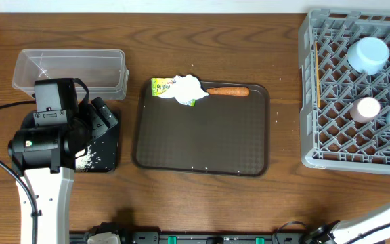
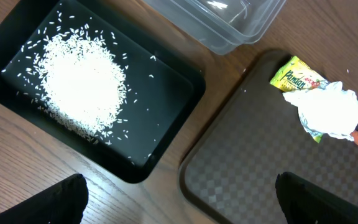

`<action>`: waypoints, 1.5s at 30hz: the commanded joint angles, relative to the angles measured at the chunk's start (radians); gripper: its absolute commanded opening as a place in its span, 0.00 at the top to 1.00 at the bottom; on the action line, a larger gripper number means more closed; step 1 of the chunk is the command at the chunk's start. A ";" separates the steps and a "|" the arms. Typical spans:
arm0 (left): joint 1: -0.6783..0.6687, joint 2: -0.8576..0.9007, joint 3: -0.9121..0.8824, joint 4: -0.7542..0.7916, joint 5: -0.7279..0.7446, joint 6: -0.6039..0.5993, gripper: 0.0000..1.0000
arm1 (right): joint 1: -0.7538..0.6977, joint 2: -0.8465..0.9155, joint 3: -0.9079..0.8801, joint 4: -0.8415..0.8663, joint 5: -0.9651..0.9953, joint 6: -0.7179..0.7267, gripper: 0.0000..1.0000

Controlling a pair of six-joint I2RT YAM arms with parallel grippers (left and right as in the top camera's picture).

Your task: Sort waste into correct bins and load items into the dishwasher rack

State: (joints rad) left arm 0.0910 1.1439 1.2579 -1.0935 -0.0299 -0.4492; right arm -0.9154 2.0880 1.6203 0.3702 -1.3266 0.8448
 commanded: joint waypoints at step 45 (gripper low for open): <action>0.005 0.001 0.016 -0.002 -0.008 -0.009 0.01 | -0.076 0.051 0.003 -0.128 -0.074 -0.091 0.83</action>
State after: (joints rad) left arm 0.0910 1.1439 1.2579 -1.0935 -0.0299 -0.4492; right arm -0.9813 2.1300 1.6222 0.2474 -1.3880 0.7692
